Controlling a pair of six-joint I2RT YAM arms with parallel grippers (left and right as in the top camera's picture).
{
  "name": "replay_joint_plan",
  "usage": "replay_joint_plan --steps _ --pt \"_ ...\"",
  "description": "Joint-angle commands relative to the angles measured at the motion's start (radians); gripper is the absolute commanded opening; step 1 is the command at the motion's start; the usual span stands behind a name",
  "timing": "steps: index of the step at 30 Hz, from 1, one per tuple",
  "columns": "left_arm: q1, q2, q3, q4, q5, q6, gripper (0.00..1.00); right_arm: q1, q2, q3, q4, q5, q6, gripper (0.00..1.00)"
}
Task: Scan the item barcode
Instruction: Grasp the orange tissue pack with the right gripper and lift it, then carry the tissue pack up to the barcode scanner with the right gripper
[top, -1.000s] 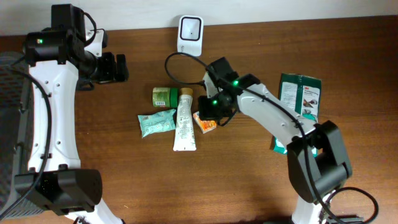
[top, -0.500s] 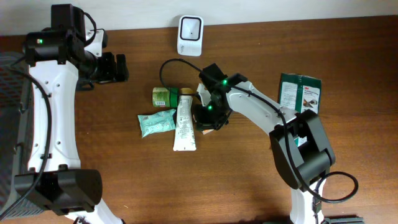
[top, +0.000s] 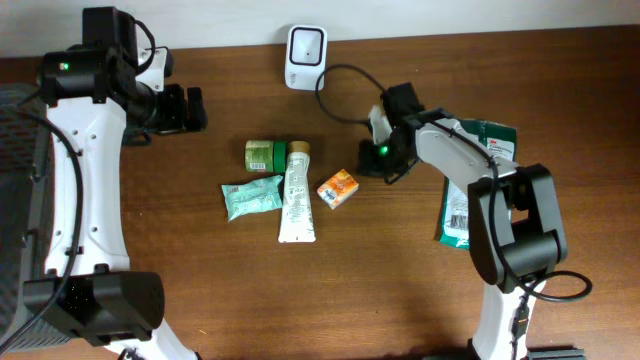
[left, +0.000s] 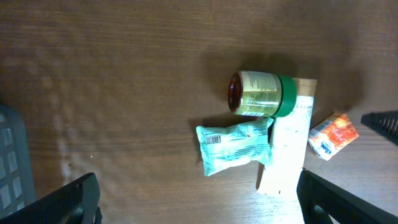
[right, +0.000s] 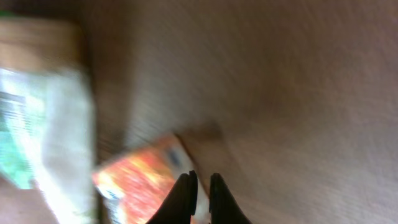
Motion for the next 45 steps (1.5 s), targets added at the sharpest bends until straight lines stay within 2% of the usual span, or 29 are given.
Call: replay_joint_plan --steps 1,3,5,6,7,8,12,16,19,22,25,26,27,29,34,35,36,42,44,45 --pt "0.003 -0.009 0.005 0.0 0.003 0.012 0.99 0.035 -0.003 0.013 0.081 -0.134 -0.02 0.15" --pt "0.003 -0.009 0.005 0.0 0.003 0.012 0.99 0.032 -0.007 0.066 0.031 -0.122 -0.019 0.33" --pt "0.003 -0.009 0.005 0.0 0.003 0.012 0.99 0.049 -0.008 0.146 -0.045 -0.119 -0.015 0.38" --pt "0.003 -0.009 0.005 0.0 0.003 0.012 0.99 0.074 -0.008 0.147 -0.041 -0.07 0.045 0.31" --pt "0.003 -0.009 0.005 0.0 0.003 0.012 0.99 0.12 -0.001 0.145 -0.04 0.077 0.151 0.13" --pt "0.003 -0.009 0.005 0.0 0.003 0.012 0.99 0.164 0.01 0.145 -0.027 0.184 0.222 0.04" --pt "0.003 -0.009 0.005 0.0 0.003 0.012 0.99 0.264 0.066 0.144 0.035 0.395 0.399 0.04" --pt "0.003 -0.009 0.005 0.0 0.003 0.012 0.99 0.271 0.081 0.122 0.002 0.333 0.43 0.04" --pt "0.003 -0.009 0.005 0.0 0.003 0.012 0.99 0.271 0.081 0.122 -0.086 0.204 0.337 0.04" --pt "0.003 -0.009 0.005 0.0 0.003 0.012 0.99 0.26 0.08 0.134 -0.224 0.191 0.192 0.04" --pt "0.003 -0.009 0.005 0.0 0.003 0.012 0.99 0.186 0.047 0.306 -0.411 0.193 0.053 0.06" --pt "0.003 -0.009 0.005 0.0 0.003 0.012 0.99 0.166 0.028 0.381 -0.477 0.191 0.024 0.11" --pt "0.003 -0.009 0.005 0.0 0.003 0.012 0.99 0.142 0.013 0.428 -0.541 0.192 -0.024 0.22" --pt "0.003 -0.009 0.005 0.0 0.003 0.012 0.99 0.102 0.016 0.403 -0.589 0.193 -0.062 0.34" --pt "0.003 -0.009 0.005 0.0 0.003 0.012 0.99 0.093 0.016 0.192 -0.507 0.186 -0.068 0.36" --pt "0.003 -0.009 0.005 0.0 0.003 0.012 0.99 0.095 0.016 0.152 -0.475 0.177 -0.068 0.41" --pt "0.003 -0.009 0.005 0.0 0.003 0.012 0.99 0.094 0.016 0.111 -0.43 0.134 -0.068 0.42" --pt "0.003 -0.009 0.005 0.0 0.003 0.012 0.99 0.093 0.016 -0.03 -0.23 0.063 -0.066 0.41" --pt "0.003 -0.009 0.005 0.0 0.003 0.012 0.99 0.093 0.016 -0.043 -0.197 0.063 -0.06 0.31" --pt "0.003 -0.009 0.005 0.0 0.003 0.012 0.99 0.093 0.016 -0.043 -0.197 0.064 -0.06 0.18"
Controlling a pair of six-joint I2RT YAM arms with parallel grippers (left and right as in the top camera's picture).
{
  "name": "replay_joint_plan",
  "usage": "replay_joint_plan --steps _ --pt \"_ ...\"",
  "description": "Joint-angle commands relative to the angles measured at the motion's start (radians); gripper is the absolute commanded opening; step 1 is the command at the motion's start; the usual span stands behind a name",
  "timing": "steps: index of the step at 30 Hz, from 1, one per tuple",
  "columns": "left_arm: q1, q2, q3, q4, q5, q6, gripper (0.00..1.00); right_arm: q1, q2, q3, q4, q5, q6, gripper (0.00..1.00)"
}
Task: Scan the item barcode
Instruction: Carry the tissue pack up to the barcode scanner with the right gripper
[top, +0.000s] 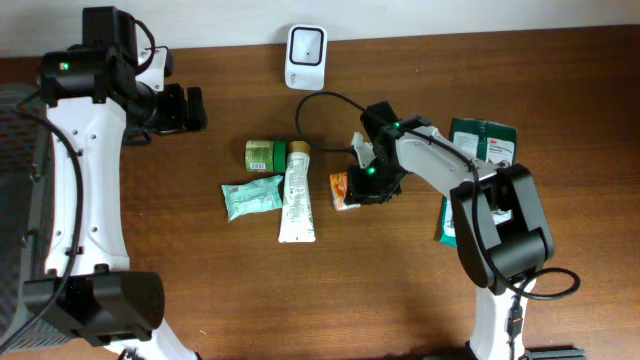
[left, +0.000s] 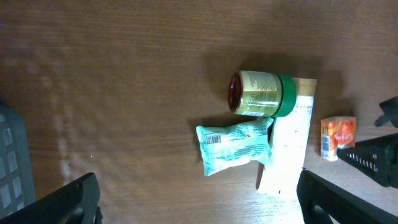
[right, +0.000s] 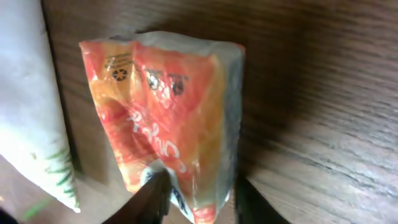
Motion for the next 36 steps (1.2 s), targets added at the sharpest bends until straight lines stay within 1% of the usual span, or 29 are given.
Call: replay_joint_plan --steps 1,2,4,5,6,8,10,12,14,15,16,17,20,22,25,27,28,29,30,31,32,33,34,35,36 --pt "0.003 -0.009 0.005 -0.001 0.003 0.012 0.99 0.006 -0.003 -0.021 0.004 0.006 -0.001 0.04" --pt "0.003 -0.009 0.005 -0.001 0.003 0.012 0.99 0.005 -0.003 -0.02 0.001 0.003 0.024 0.04" --pt "0.003 -0.009 0.005 -0.001 0.003 0.012 0.99 -0.002 -0.024 0.0 -0.034 -0.048 0.02 0.04" --pt "0.003 -0.009 0.005 -0.001 0.003 0.012 0.99 -0.01 -0.047 0.021 -0.063 -0.109 -0.01 0.04" --pt "0.003 -0.009 0.005 -0.001 0.003 0.012 0.99 -0.032 -0.11 0.047 -0.09 -0.288 -0.084 0.04" --pt "0.003 -0.009 0.005 -0.001 0.003 0.012 0.99 -0.067 -0.186 0.049 -0.093 -0.473 -0.104 0.04" --pt "0.003 -0.009 0.005 -0.001 0.003 0.012 0.99 -0.119 -0.254 0.049 -0.089 -0.725 -0.122 0.04" --pt "0.003 -0.009 0.005 -0.001 0.003 0.012 0.99 -0.155 -0.267 0.049 -0.068 -0.946 -0.122 0.04" --pt "0.003 -0.009 0.005 -0.001 0.003 0.012 0.99 -0.18 -0.267 0.049 -0.046 -1.089 -0.121 0.04" --pt "0.003 -0.009 0.005 -0.001 0.003 0.012 0.99 -0.18 -0.267 0.049 -0.044 -1.135 -0.121 0.04" --pt "0.003 -0.009 0.005 -0.001 0.003 0.012 0.99 -0.18 -0.267 0.049 -0.045 -1.138 -0.108 0.04" --pt "0.003 -0.009 0.005 -0.001 0.003 0.012 0.99 -0.185 -0.267 0.049 -0.045 -1.139 -0.057 0.04" --pt "0.003 -0.009 0.005 -0.001 0.003 0.012 0.99 -0.205 -0.283 0.05 -0.048 -1.138 0.017 0.04" --pt "0.003 -0.009 0.005 -0.001 0.003 0.012 0.99 -0.224 -0.326 0.05 -0.048 -1.138 0.042 0.04" --pt "0.003 -0.009 0.005 -0.001 0.003 0.012 0.99 -0.232 -0.41 0.05 -0.047 -1.137 0.039 0.04" --pt "0.003 -0.009 0.005 -0.001 0.003 0.012 0.99 -0.216 -0.425 0.05 -0.048 -1.065 0.004 0.04" --pt "0.003 -0.009 0.005 -0.001 0.003 0.012 0.99 -0.188 -0.424 0.05 -0.048 -0.968 -0.005 0.04" --pt "0.003 -0.009 0.005 -0.001 0.003 0.012 0.99 -0.158 -0.424 0.05 -0.048 -0.827 -0.005 0.04" --pt "0.003 -0.009 0.005 -0.001 0.003 0.012 0.99 -0.136 -0.424 0.05 -0.049 -0.729 -0.004 0.04" --pt "0.003 -0.009 0.005 -0.001 0.003 0.012 0.99 -0.096 -0.424 0.05 -0.055 -0.564 -0.004 0.04" --pt "0.003 -0.009 0.005 -0.001 0.003 0.012 0.99 -0.056 -0.424 0.061 -0.064 -0.439 -0.004 0.04" --pt "0.003 -0.009 0.005 -0.001 0.003 0.012 0.99 -0.02 -0.421 0.1 -0.09 -0.323 -0.004 0.04" --pt "0.003 -0.009 0.005 -0.001 0.003 0.012 0.99 0.007 -0.412 0.175 -0.143 -0.197 -0.004 0.04" --pt "0.003 -0.009 0.005 -0.001 0.003 0.012 0.99 0.028 -0.39 0.28 -0.212 -0.07 -0.006 0.04" --pt "0.003 -0.009 0.005 -0.001 0.003 0.012 0.99 0.054 -0.34 0.456 -0.31 0.093 -0.032 0.04"
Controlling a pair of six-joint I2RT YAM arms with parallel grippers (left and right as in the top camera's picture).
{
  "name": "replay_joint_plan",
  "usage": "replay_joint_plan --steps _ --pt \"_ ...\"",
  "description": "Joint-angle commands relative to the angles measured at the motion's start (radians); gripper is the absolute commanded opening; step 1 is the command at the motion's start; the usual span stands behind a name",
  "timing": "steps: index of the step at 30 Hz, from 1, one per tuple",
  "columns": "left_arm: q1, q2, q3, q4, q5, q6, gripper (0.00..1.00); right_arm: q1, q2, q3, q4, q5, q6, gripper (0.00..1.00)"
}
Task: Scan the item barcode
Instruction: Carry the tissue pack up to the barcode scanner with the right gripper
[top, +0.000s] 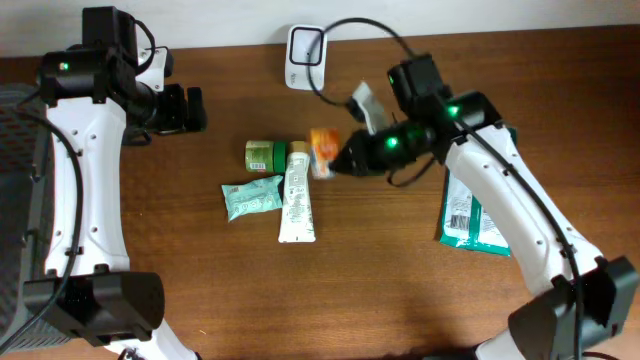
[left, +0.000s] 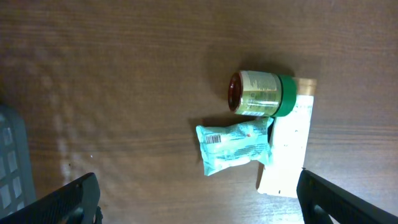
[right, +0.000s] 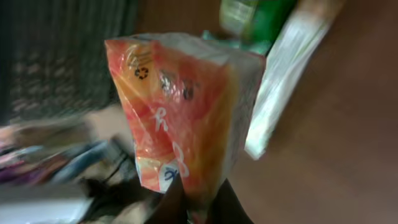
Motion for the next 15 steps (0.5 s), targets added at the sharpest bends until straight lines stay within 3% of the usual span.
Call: replay_joint_plan --steps 1,3,6,7,9,12,15 --pt "0.003 -0.009 0.005 -0.001 0.003 0.012 0.99 0.055 0.092 0.341 -0.143 0.428 -0.054 0.04" --pt "0.003 -0.009 0.005 -0.001 0.003 0.012 0.99 0.097 0.166 0.487 -0.096 0.599 -0.143 0.04" --pt "0.003 -0.009 0.005 -0.001 0.003 0.012 0.99 0.16 0.258 0.496 0.18 0.963 -0.237 0.04" --pt "0.003 -0.009 0.005 -0.001 0.003 0.012 0.99 0.165 0.322 0.495 0.318 1.036 -0.327 0.04" --pt "0.003 -0.009 0.005 -0.001 0.003 0.012 0.99 0.165 0.418 0.495 0.478 1.108 -0.462 0.04" --pt "0.003 -0.009 0.005 -0.001 0.003 0.012 0.99 0.165 0.603 0.495 0.829 1.158 -0.791 0.04" --pt "0.003 -0.009 0.005 -0.001 0.003 0.012 0.99 0.159 0.733 0.495 1.008 1.175 -0.956 0.04"
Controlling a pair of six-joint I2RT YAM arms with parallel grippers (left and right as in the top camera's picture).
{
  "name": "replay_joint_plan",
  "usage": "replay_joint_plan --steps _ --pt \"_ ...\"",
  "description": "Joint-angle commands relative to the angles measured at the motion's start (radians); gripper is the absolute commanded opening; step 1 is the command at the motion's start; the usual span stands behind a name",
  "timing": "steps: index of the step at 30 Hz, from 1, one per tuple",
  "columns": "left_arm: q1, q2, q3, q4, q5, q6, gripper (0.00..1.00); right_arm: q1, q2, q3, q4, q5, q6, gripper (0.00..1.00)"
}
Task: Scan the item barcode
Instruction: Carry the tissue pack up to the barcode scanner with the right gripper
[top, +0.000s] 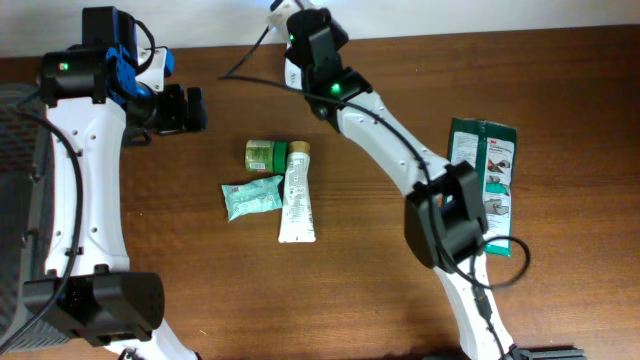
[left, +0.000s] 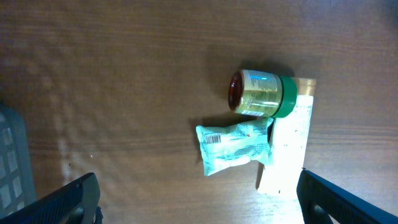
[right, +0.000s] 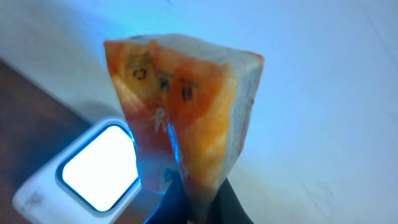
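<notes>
An orange snack packet (right: 180, 118) fills the right wrist view, and my right gripper (right: 199, 202) is shut on its lower end. Just behind and to the left of the packet stands the white barcode scanner (right: 99, 165), its window lit, with a blue glow on the packet and the wall. In the overhead view my right gripper (top: 300, 22) is at the table's back edge; arm and wrist hide both scanner and packet there. My left gripper (top: 190, 108) hangs open at the back left, holding nothing, its fingers (left: 68, 199) wide apart.
A green-lidded jar (top: 264, 154), a teal packet (top: 252, 197) and a white tube (top: 298, 192) lie together mid-table. A green bag (top: 483, 180) lies at the right. A dark basket (top: 15, 200) stands at the left edge. The scanner's cable trails over the back.
My right gripper has moved with the orange packet from above the top of the tube to the scanner at the back edge. A blue glow now shows. The left arm has not moved.
My right gripper was shut beside the orange packet lying on the table. Then its fingers stood either side of the packet, which lay next to the tube. Then it held the packet in the air, and now holds it in front of the scanner.
</notes>
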Motion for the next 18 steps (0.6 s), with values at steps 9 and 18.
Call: replay_joint_plan --steps 9,18 --pt "0.004 -0.009 0.005 0.001 0.003 0.012 0.99 -0.039 0.154 0.006 0.079 0.033 -0.211 0.04" --pt "0.004 -0.009 0.005 0.001 0.003 0.012 0.99 -0.06 -0.052 0.006 -0.166 -0.184 0.24 0.04"
